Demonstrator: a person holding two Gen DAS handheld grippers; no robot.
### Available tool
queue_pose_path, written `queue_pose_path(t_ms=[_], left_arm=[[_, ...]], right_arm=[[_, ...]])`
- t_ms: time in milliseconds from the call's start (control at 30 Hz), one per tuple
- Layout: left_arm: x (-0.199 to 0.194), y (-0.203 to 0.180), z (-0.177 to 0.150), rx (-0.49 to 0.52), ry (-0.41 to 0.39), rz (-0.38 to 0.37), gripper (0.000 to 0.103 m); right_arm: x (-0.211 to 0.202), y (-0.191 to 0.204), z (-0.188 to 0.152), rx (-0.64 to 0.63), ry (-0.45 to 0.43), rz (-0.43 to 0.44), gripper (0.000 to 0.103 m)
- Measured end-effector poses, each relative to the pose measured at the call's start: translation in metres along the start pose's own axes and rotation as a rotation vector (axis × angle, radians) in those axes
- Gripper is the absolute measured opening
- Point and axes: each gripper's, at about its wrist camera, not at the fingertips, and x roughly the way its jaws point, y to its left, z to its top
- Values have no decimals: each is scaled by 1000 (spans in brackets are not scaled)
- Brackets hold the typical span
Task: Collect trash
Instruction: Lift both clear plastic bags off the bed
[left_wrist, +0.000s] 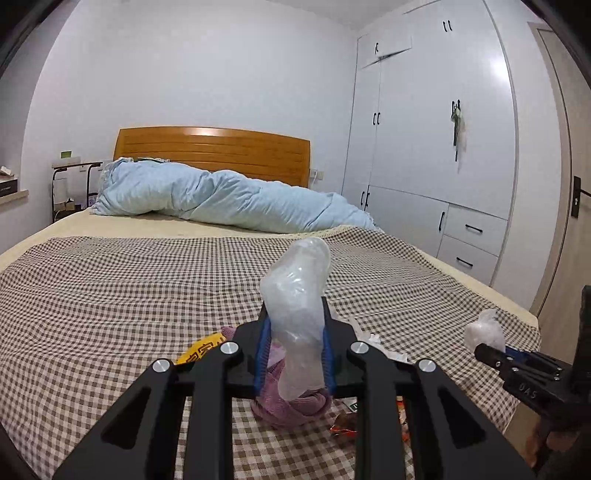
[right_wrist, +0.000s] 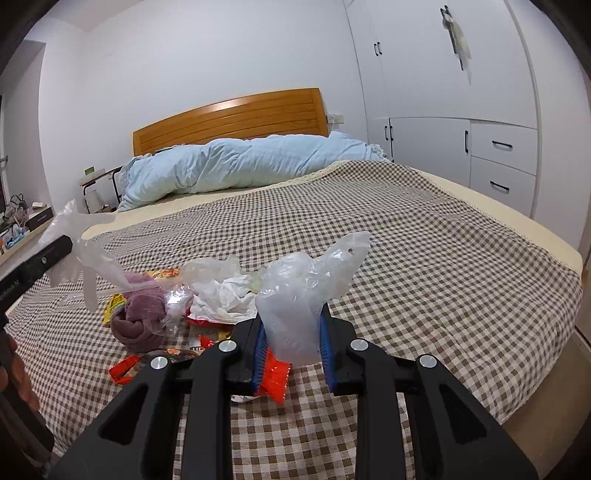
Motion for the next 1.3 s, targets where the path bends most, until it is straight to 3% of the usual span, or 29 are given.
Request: queue_pose_path(t_ms=[333, 733, 1300], left_arm=[[-26, -10, 2, 43, -21, -4, 21], [-83, -25, 9, 60, -29, -22, 21], [-165, -34, -3, 81, -2, -43, 21]], right_arm=[[-11, 17, 3, -49, -26, 41, 24], [-64, 44, 16, -92, -99, 103, 24], [-120, 52, -9, -105, -80, 159, 24]])
